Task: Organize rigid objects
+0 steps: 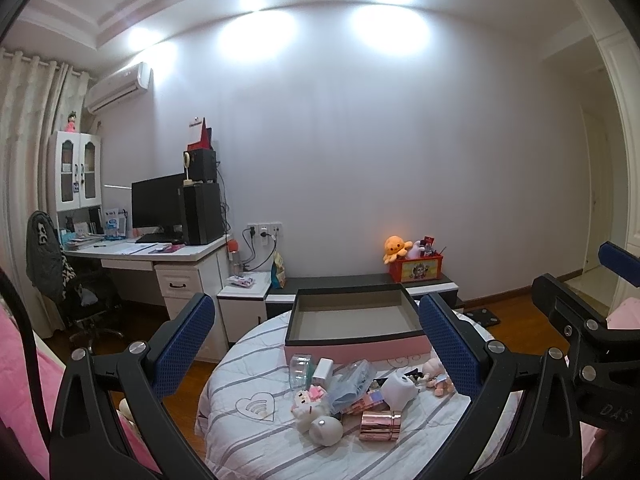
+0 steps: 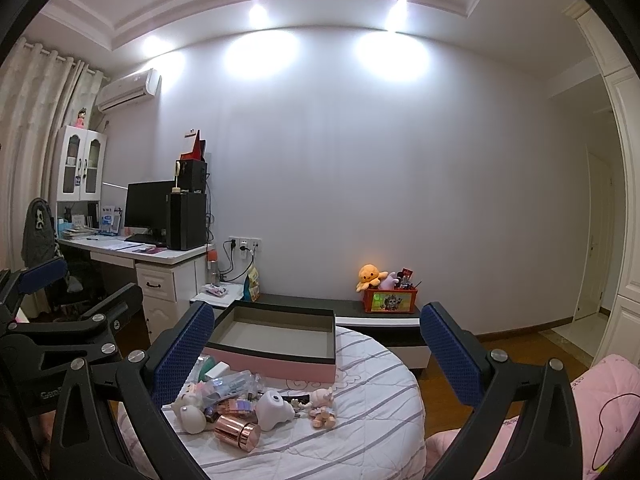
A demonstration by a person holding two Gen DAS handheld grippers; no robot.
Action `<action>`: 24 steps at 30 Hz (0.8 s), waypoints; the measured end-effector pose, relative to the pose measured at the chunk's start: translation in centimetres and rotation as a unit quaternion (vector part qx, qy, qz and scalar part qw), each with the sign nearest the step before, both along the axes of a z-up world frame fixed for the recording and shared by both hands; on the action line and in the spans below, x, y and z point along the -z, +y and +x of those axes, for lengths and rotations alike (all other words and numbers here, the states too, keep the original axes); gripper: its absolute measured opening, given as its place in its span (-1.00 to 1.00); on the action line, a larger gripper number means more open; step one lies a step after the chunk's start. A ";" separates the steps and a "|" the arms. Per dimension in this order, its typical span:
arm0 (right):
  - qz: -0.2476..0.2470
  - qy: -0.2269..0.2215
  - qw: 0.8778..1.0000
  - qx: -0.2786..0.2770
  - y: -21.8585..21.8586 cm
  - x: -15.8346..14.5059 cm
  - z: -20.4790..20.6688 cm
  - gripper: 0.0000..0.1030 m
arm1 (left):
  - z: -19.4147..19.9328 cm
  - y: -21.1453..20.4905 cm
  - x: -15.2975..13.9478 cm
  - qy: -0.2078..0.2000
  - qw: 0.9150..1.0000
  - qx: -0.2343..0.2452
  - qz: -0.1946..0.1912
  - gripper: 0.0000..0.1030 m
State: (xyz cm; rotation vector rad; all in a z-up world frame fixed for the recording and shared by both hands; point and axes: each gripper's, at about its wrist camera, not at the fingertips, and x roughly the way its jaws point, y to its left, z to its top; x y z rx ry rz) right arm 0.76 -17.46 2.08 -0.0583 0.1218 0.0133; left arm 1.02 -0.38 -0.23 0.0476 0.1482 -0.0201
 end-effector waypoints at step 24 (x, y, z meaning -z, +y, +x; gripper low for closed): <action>0.051 0.154 0.987 -0.015 -2.2 12.5 9.2 1.00 | 10.7 3.0 15.4 0.230 0.973 -0.002 0.011 1.00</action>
